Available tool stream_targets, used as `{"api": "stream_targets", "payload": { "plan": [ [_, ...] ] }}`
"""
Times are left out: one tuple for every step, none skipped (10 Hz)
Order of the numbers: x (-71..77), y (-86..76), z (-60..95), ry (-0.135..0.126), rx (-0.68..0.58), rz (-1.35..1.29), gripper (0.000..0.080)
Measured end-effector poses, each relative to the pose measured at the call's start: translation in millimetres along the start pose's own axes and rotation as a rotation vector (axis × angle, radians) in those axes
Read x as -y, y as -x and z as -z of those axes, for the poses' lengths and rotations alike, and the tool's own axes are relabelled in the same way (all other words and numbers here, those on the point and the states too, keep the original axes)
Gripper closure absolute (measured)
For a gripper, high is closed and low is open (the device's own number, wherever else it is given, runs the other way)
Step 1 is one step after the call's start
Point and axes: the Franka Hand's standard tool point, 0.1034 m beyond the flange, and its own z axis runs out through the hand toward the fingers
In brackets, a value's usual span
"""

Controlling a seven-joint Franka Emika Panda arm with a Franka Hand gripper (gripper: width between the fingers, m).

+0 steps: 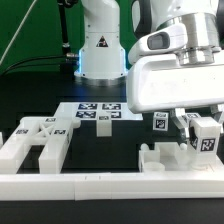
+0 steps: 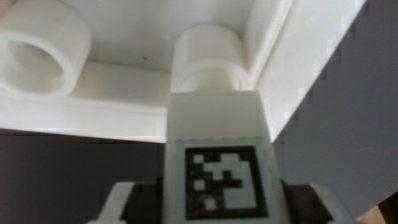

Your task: Assemble chair

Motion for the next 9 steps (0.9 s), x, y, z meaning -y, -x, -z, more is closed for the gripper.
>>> {"api": "stream_targets", "payload": {
  "plan": [
    [0.0, -0.1, 0.2, 0.0, 0.001, 0.001, 0.0514],
    [0.0, 0.1, 0.0, 0.0, 0.001, 0.002, 0.0508],
    [0.0, 0.2, -0.1, 0.0, 0.001, 0.002, 0.0508],
    [0.0, 0.2, -0.2, 0.0, 0.001, 0.003, 0.0335],
    [0.0, 0.3, -0.2, 0.0, 0.001, 0.003, 0.0216],
    [0.0, 0.4, -0.3, 0.0, 0.001, 0.004, 0.0216],
    [0.0, 0.4, -0.3, 0.0, 0.002, 0.004, 0.0162],
    [0.0, 0.4, -0.3, 0.0, 0.002, 0.005, 0.0162],
    [0.0, 0.5, -0.4, 0.0, 0.002, 0.005, 0.0151]
  ]
}}
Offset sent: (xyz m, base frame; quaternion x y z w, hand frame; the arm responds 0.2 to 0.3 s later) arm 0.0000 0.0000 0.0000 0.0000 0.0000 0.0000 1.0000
